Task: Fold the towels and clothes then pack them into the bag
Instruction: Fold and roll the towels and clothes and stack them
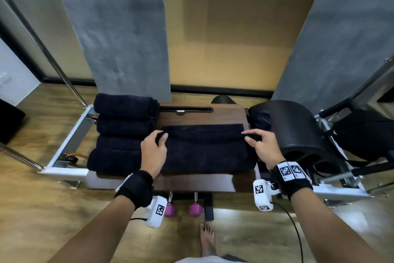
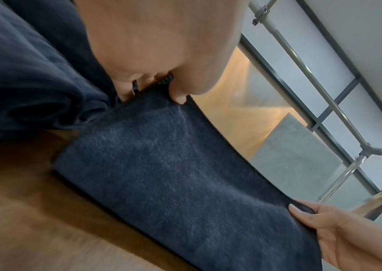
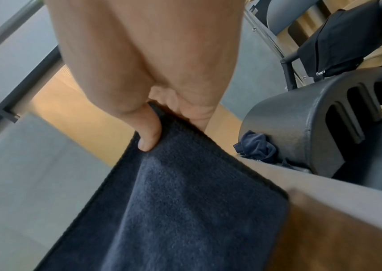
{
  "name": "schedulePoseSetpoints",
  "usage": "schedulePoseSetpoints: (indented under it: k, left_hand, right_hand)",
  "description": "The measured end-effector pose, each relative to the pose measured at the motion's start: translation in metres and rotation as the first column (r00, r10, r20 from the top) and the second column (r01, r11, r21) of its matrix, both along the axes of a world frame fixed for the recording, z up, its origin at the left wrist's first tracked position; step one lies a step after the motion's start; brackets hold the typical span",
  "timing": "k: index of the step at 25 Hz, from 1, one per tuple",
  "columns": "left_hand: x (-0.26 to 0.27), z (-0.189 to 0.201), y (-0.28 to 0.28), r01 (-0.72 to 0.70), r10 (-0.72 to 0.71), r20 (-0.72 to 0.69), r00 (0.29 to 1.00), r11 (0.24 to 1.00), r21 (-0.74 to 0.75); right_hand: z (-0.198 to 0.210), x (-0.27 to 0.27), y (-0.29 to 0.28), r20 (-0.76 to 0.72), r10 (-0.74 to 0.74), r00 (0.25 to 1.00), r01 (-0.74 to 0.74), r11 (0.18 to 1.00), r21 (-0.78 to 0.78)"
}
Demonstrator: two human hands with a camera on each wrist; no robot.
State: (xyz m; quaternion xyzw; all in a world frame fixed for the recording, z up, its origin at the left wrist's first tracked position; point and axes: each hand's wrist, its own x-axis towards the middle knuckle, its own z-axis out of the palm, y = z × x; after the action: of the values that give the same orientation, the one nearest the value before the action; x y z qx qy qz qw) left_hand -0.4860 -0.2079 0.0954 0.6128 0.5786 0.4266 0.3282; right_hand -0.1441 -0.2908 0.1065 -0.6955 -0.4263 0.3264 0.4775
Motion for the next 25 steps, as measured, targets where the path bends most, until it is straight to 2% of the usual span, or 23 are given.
schedulePoseSetpoints:
  k: [2, 5, 7, 11, 13, 15, 17, 19, 20, 22, 23, 25]
  left_hand:
    - [0.015, -0.001, 0.022, -0.054, 0.052, -0.058, 0.997, 0.998, -0.031]
    - [0.032, -0.008, 0.046, -0.128, 0.112, -0.139, 0.984, 0.985, -0.115]
    - [0.041, -0.014, 0.060, -0.167, 0.133, -0.180, 0.975, 0.967, -0.192]
    - [0.052, -0.025, 0.078, -0.247, 0.153, -0.279, 0.948, 0.908, -0.339]
    - [0.055, -0.027, 0.081, -0.259, 0.152, -0.312, 0.938, 0.904, -0.339]
    - [0.059, -0.029, 0.081, -0.230, 0.116, -0.376, 0.919, 0.934, -0.274]
    - [0.067, -0.031, 0.072, -0.154, 0.047, -0.527, 0.848, 0.975, -0.161]
    - [0.077, -0.035, 0.059, -0.018, -0.009, -0.618, 0.786, 0.999, -0.038]
    - [0.082, -0.037, 0.051, 0.076, -0.056, -0.610, 0.790, 0.997, 0.006]
    - [0.090, -0.041, 0.030, 0.281, -0.205, -0.537, 0.819, 0.958, 0.064]
    - [0.092, -0.044, 0.019, 0.386, -0.301, -0.515, 0.803, 0.920, 0.064]
    - [0.090, -0.048, 0.002, 0.538, -0.437, -0.561, 0.703, 0.843, 0.018]
  right_hand:
    - [-0.002, 0.008, 0.027, -0.014, -0.016, 1.000, 0.016, 1.000, -0.018]
    - [-0.010, 0.016, 0.061, -0.125, -0.093, 0.988, 0.087, 0.995, -0.055]
    - [-0.021, 0.021, 0.084, -0.113, -0.121, 0.986, 0.108, 0.988, -0.110]
    - [-0.043, 0.027, 0.112, 0.011, -0.192, 0.981, 0.190, 0.958, -0.213]
    - [-0.048, 0.028, 0.115, 0.104, -0.253, 0.962, 0.270, 0.938, -0.218]
    - [-0.049, 0.030, 0.115, 0.253, -0.314, 0.915, 0.357, 0.922, -0.149]
    - [-0.048, 0.028, 0.113, 0.342, -0.299, 0.891, 0.329, 0.944, -0.031]
    - [-0.048, 0.018, 0.109, 0.303, -0.119, 0.946, 0.127, 0.992, -0.009]
    - [-0.047, 0.011, 0.106, 0.275, 0.005, 0.961, 0.010, 0.999, -0.054]
    - [-0.048, 0.002, 0.098, 0.303, 0.174, 0.937, -0.134, 0.980, -0.148]
    - [-0.049, 0.001, 0.093, 0.353, 0.205, 0.913, -0.153, 0.973, -0.170]
    - [-0.046, -0.001, 0.083, 0.431, 0.218, 0.876, -0.154, 0.972, -0.180]
